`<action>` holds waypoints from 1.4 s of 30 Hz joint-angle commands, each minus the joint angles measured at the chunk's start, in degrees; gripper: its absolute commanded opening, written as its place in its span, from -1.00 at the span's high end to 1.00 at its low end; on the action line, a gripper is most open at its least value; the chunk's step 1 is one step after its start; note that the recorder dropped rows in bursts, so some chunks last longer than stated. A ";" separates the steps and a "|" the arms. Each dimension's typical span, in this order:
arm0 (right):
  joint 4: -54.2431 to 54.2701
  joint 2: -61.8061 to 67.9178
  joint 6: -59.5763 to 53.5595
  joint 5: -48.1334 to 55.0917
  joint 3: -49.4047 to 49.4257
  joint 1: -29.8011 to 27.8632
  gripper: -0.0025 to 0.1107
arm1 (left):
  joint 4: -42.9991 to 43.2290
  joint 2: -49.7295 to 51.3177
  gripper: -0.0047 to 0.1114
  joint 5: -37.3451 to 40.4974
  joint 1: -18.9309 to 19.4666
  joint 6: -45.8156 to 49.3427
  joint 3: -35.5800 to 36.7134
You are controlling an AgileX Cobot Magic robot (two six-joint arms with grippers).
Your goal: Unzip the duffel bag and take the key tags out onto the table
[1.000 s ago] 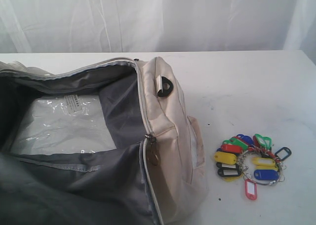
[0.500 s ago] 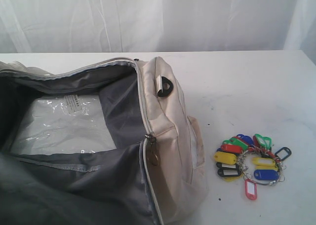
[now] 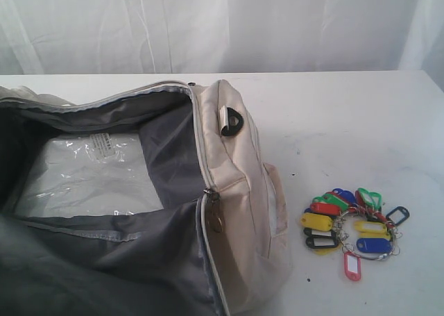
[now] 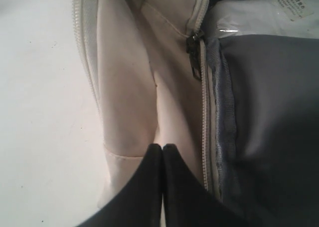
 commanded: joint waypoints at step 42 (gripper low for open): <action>41.73 -8.63 -36.42 -42.42 13.38 -32.50 0.96 | -0.44 -0.22 0.92 0.09 0.09 -0.07 0.24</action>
